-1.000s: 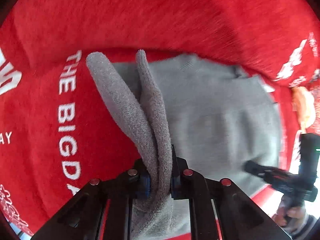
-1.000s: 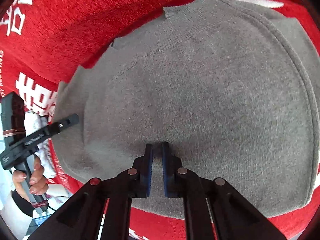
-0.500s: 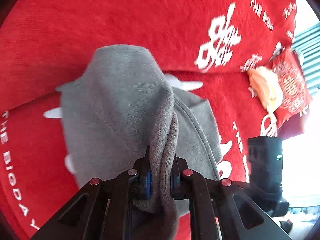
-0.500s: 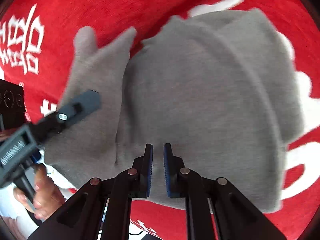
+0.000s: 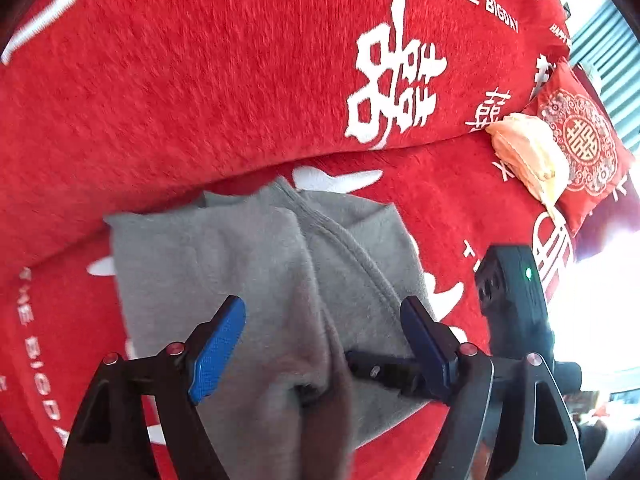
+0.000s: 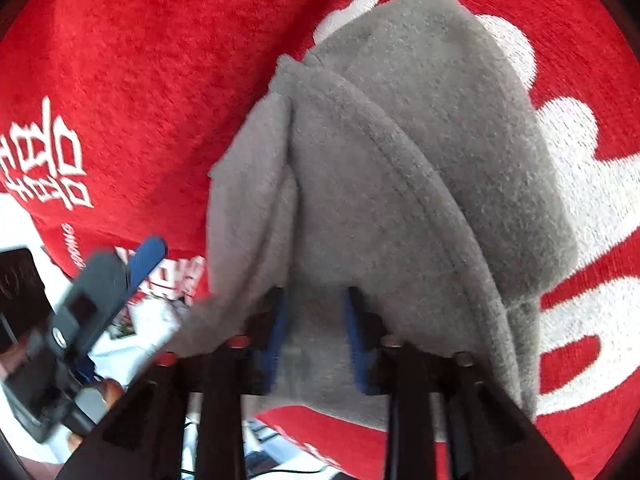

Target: Fold small clothes

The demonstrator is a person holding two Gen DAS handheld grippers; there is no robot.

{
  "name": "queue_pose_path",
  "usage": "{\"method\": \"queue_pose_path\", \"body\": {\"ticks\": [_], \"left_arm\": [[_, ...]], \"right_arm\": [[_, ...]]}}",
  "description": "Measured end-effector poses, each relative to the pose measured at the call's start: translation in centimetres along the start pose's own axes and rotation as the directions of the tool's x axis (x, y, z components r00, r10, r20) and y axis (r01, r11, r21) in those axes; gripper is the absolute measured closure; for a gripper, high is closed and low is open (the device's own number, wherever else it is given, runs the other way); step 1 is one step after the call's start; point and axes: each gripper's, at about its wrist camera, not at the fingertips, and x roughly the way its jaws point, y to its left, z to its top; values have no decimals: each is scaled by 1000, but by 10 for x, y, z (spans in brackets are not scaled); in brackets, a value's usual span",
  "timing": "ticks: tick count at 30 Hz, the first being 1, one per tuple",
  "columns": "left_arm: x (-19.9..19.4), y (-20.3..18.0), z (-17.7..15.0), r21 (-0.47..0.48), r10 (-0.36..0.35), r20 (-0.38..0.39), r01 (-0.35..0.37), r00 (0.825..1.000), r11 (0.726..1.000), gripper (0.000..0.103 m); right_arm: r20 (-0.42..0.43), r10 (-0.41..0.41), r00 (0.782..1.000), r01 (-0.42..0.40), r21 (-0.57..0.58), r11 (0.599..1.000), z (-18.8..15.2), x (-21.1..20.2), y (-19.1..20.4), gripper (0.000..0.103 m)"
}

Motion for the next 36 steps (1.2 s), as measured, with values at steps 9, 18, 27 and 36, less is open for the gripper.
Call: {"method": "queue_pose_path", "body": {"ticks": [9, 18, 27, 36], "left_arm": [[-12, 91, -22, -210, 139, -103, -158, 985, 965, 22], [-3, 152, -62, -358, 239, -124, -268, 963, 894, 22], [-1, 140, -60, -311, 249, -121, -275, 961, 910, 22], [37, 83, -52, -168, 213, -125, -232, 969, 958, 22]], "right_arm": [[-12, 172, 985, -170, 102, 980, 31, -8, -9, 37], [-160, -1, 987, -14, -90, 996, 29, 44, 50, 40], [-36, 46, 998, -56, -324, 944, 21, -2, 108, 90], [57, -138, 989, 148, -260, 954, 50, -65, 25, 89]]}}
